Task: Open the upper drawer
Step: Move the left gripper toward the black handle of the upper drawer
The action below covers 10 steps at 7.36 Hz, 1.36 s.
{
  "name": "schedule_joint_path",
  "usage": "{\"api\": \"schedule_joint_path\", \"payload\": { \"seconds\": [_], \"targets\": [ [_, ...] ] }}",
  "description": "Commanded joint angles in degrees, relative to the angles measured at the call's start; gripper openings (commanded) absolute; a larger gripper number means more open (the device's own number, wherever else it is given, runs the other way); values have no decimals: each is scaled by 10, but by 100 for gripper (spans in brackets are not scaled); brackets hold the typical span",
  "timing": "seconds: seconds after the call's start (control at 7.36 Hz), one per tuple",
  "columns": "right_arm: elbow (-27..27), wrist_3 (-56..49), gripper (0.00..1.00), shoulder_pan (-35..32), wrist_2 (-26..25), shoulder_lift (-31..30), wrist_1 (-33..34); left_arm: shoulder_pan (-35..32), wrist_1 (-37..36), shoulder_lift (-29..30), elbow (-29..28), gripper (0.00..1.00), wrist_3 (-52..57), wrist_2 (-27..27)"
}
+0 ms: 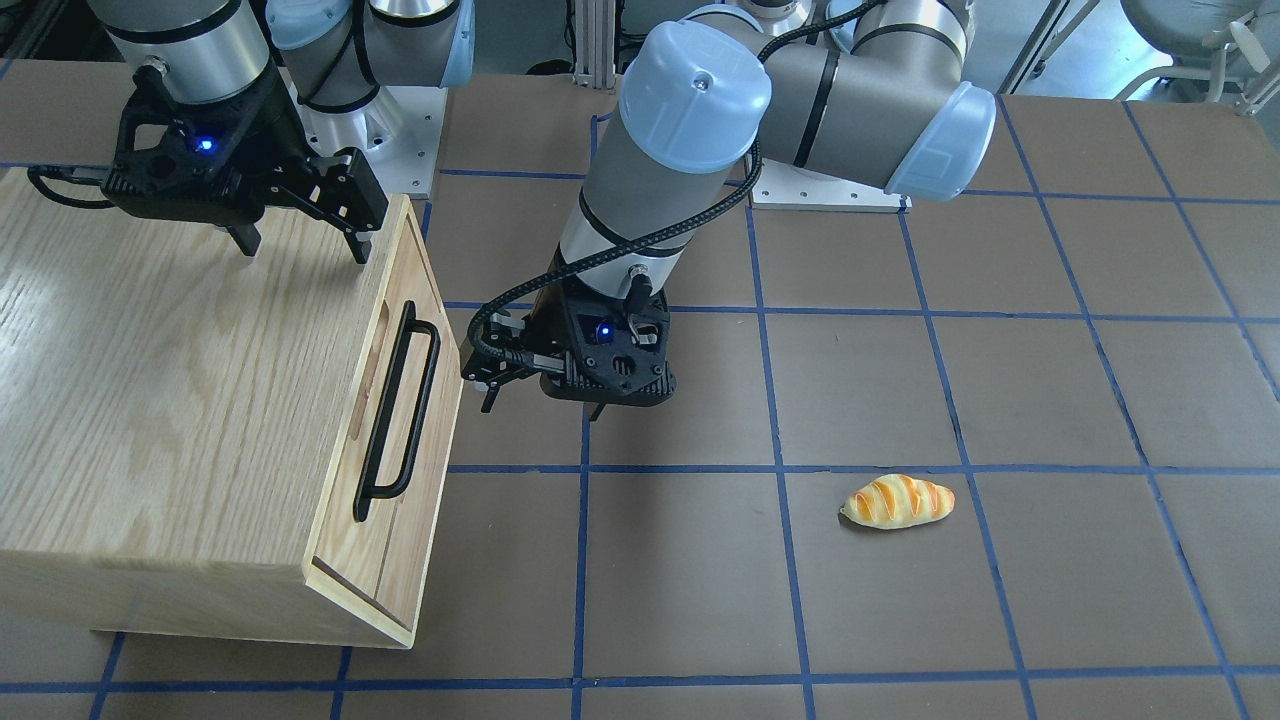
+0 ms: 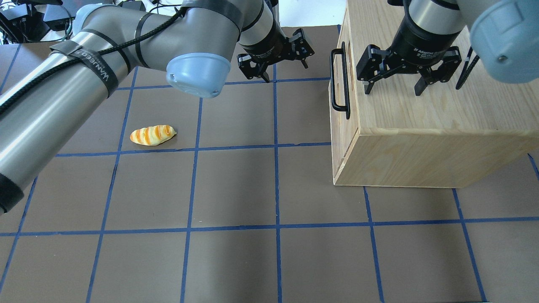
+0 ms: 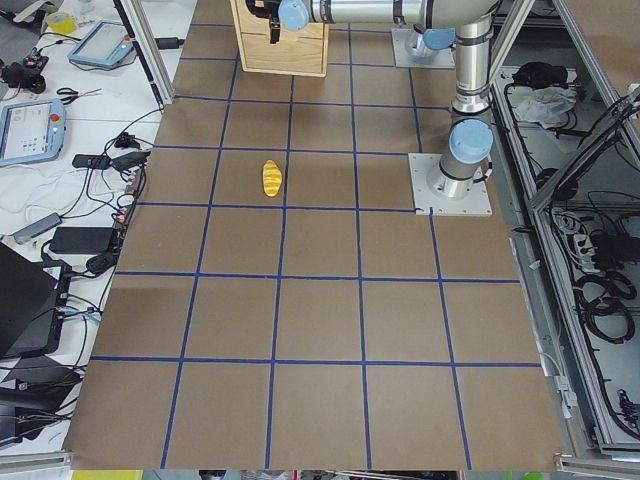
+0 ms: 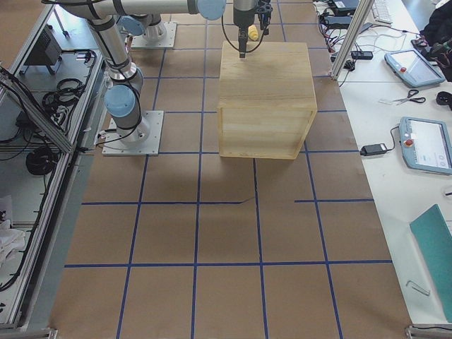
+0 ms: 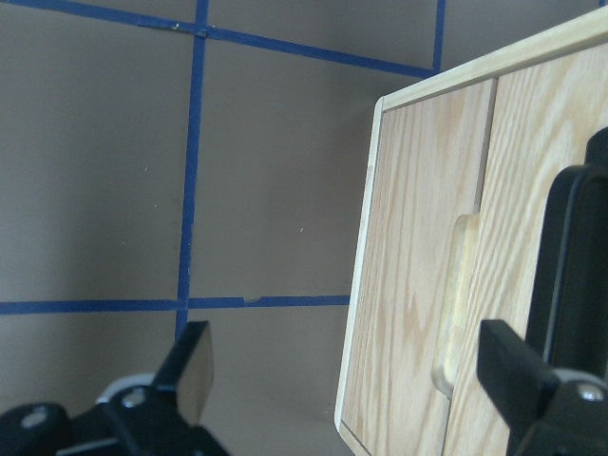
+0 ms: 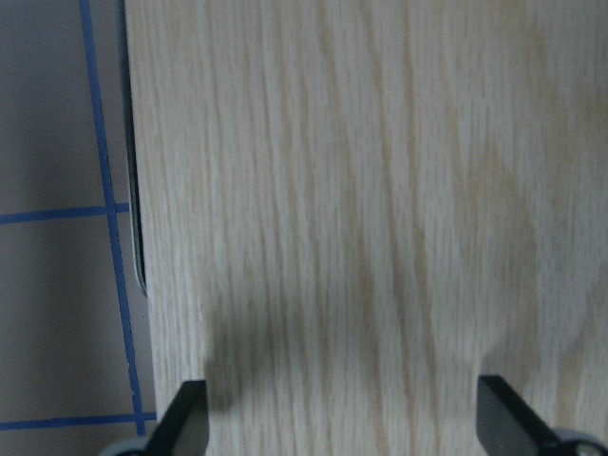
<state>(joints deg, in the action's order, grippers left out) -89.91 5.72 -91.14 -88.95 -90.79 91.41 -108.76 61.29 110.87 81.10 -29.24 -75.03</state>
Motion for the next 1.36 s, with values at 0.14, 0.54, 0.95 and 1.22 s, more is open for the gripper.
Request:
{"api": "schedule_joint_path", "payload": {
  "seconds": [0.14,0.54,0.95,1.22],
  "targets": [
    [0,0,100,0,0,0,0,-32,1,31,-33,100,-49,-4],
    [0,0,100,0,1,0,0,-50,1,38,-34,100,-55,-3],
    [0,0,100,0,0,0,0,-51,1,47,-34,100,-56,-1],
    [0,0,100,0,1,0,0,-51,1,51,-34,100,-56,-1]
  ]
}}
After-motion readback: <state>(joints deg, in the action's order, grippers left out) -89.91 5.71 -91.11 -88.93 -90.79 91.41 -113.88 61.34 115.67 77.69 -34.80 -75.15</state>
